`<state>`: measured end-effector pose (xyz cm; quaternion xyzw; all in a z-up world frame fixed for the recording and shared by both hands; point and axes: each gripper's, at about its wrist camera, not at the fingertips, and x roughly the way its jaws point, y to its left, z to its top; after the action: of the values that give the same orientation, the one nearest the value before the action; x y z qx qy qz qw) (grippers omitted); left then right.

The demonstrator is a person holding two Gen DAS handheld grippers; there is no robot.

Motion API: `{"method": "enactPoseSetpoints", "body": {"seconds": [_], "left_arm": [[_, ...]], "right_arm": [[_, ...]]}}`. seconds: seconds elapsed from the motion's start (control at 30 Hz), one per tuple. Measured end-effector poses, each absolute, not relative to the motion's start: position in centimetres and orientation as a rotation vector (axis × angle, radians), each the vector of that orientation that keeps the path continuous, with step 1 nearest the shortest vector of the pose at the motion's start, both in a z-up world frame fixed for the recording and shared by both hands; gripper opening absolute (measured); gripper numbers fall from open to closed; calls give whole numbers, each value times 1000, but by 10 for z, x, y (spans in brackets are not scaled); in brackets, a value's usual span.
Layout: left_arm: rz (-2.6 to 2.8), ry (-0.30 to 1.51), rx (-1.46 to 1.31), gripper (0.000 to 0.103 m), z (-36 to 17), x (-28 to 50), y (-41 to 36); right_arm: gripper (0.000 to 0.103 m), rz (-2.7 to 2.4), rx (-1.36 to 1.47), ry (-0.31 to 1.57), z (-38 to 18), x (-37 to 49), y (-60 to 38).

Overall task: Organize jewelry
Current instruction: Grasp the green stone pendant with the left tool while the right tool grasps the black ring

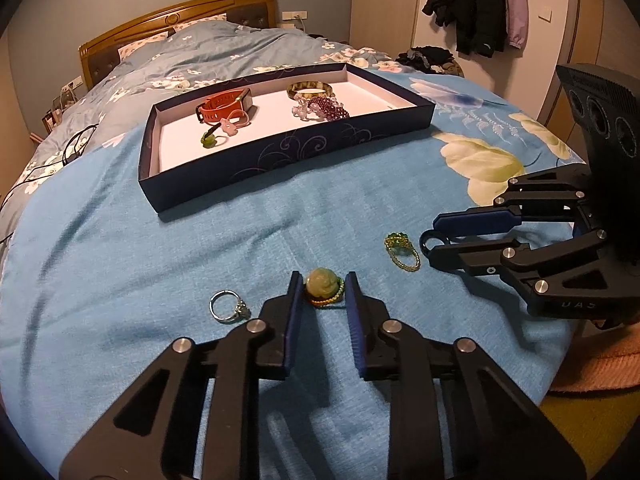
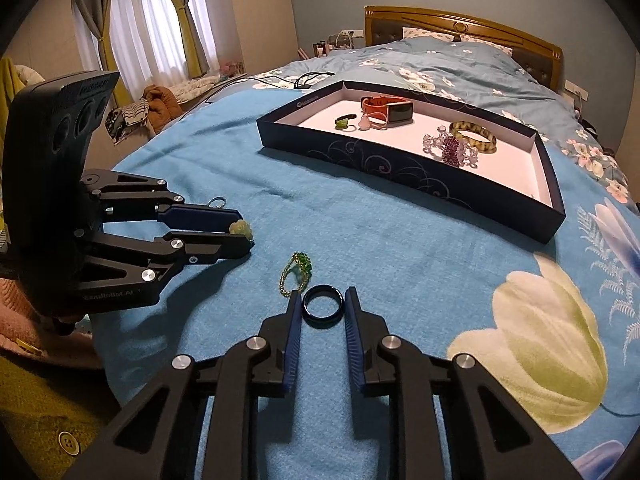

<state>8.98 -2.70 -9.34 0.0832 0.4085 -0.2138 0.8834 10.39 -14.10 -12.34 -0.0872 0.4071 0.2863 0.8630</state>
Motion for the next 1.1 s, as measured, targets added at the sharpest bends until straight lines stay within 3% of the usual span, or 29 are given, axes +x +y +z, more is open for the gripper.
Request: {"method": "enactPoseSetpoints", "body": {"seconds": [1.1], "left_arm": [[-426, 746, 94, 19, -59, 98, -17]], "right_arm": [[20, 558, -61, 761, -95, 126, -165]]}}
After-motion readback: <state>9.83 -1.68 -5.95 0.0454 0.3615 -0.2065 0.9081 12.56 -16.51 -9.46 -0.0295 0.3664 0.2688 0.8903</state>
